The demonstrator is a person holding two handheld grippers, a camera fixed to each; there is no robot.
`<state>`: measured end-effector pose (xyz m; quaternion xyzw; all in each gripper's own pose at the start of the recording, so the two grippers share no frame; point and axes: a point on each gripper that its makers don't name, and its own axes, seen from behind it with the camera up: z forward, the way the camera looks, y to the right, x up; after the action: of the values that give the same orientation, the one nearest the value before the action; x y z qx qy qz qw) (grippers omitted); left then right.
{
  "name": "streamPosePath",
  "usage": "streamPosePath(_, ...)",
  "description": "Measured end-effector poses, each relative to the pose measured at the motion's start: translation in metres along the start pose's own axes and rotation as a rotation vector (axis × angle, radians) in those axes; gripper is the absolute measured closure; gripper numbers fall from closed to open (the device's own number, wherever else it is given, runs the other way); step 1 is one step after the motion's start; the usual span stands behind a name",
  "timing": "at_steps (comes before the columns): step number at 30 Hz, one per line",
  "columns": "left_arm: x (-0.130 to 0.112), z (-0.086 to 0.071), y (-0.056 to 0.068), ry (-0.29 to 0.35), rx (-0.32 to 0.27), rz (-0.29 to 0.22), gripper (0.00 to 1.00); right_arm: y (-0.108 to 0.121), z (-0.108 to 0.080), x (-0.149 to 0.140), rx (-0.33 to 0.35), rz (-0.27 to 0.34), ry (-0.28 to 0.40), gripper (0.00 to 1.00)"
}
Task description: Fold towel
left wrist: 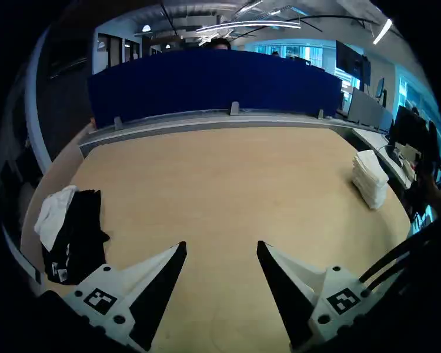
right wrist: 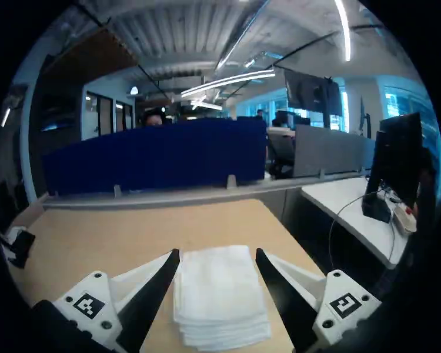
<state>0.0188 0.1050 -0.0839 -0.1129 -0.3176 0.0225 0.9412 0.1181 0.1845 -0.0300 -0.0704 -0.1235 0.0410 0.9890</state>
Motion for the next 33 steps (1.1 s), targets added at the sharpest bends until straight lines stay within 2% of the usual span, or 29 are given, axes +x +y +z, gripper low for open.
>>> streamPosePath(3,0.007,0.001,0.001,0.026,-0.002,-0.012,0.12,-0.011,-0.005,0.018,0.012,0.026,0.079,0.00)
streamPosePath(6,0.015,0.003,0.001,0.057,-0.005,-0.024,0.11,-0.020,-0.006,0.025,0.022,0.033,0.117,0.00)
streamPosePath(12,0.040,0.003,-0.005,0.155,0.017,-0.033,0.12,-0.041,-0.009,0.037,0.028,0.016,0.138,0.00)
streamPosePath(21,0.089,0.000,-0.023,0.325,0.072,-0.053,0.12,-0.117,-0.014,0.065,0.098,-0.017,0.198,0.00)
streamPosePath(27,0.119,-0.007,-0.034,0.436,0.098,-0.066,0.12,-0.159,-0.015,0.069,0.133,-0.019,0.210,0.00)
streamPosePath(33,0.138,-0.016,-0.042,0.512,0.123,-0.069,0.12,-0.182,-0.017,0.063,0.152,-0.015,0.202,0.00)
